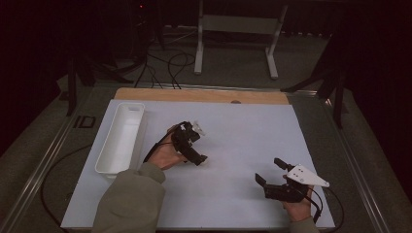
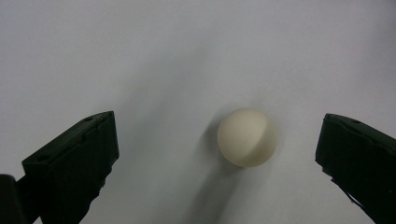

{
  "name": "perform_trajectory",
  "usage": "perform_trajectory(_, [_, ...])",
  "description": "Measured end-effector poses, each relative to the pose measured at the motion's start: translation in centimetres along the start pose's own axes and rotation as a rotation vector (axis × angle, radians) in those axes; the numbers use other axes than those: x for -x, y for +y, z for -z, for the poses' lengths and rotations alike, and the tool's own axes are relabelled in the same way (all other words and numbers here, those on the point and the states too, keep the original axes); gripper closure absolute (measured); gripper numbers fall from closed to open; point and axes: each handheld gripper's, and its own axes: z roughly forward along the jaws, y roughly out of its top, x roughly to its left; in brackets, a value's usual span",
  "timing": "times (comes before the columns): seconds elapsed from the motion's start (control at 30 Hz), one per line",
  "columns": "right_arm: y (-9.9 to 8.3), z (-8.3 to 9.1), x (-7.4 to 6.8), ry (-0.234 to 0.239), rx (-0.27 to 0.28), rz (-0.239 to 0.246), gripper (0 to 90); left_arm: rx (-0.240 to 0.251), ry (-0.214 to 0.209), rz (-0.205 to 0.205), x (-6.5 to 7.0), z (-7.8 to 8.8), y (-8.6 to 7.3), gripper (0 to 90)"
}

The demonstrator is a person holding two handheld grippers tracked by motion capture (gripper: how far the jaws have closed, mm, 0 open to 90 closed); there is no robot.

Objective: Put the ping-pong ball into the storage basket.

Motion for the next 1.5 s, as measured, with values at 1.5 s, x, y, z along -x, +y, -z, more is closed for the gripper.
perform_trajectory(1.5, [0.0, 0.0, 0.0, 0.001, -0.002, 0.001, 8.1, -0.069, -0.029, -0.017, 0.7, -2.4, 0.3, 0.1])
